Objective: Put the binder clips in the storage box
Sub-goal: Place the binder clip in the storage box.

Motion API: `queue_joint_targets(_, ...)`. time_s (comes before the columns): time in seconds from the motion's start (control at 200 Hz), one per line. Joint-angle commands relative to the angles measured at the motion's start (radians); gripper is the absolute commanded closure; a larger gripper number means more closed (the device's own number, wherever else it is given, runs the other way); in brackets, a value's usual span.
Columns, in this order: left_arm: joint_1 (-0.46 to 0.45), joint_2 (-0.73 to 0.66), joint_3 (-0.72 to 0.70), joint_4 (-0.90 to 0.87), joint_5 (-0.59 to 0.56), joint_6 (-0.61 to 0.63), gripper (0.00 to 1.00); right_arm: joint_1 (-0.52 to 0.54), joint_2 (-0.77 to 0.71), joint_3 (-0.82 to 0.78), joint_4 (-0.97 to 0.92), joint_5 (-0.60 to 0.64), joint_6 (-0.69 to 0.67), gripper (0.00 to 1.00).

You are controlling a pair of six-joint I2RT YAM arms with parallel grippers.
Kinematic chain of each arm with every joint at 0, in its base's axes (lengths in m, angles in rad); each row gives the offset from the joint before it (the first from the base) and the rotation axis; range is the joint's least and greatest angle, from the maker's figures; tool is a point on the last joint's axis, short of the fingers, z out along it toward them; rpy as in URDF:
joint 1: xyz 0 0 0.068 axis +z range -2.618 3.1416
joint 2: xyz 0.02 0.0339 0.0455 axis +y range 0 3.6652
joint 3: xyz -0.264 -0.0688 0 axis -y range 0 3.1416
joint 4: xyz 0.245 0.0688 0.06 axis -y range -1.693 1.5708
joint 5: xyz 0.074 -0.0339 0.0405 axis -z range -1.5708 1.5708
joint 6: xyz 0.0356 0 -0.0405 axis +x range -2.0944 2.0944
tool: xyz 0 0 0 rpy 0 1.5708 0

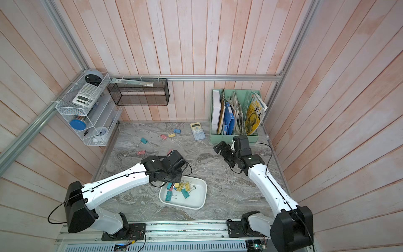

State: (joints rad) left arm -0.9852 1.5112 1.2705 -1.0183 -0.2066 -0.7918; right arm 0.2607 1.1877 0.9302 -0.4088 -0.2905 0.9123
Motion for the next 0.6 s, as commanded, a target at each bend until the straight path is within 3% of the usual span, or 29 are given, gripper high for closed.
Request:
queue_joint_targets(0.0, -0.053, 0.056, -0.005, 0.046, -0.038, -0.078, 1.00, -0.019, -0.039, -0.023, -0.060, -0.018, -0.038, 0.02)
queue_joint_targets(0.415, -0.153, 0.139, -0.175, 0.068, -0.162, -0.251, 1.00, -0.028, -0.066, -0.029, -0.087, -0.021, -0.086, 0.02)
queue_joint_targets(0.595, -0.153, 0.164, -0.169, 0.090, -0.236, -0.232, 1.00, -0.027, -0.068, -0.047, -0.072, -0.033, -0.071, 0.02)
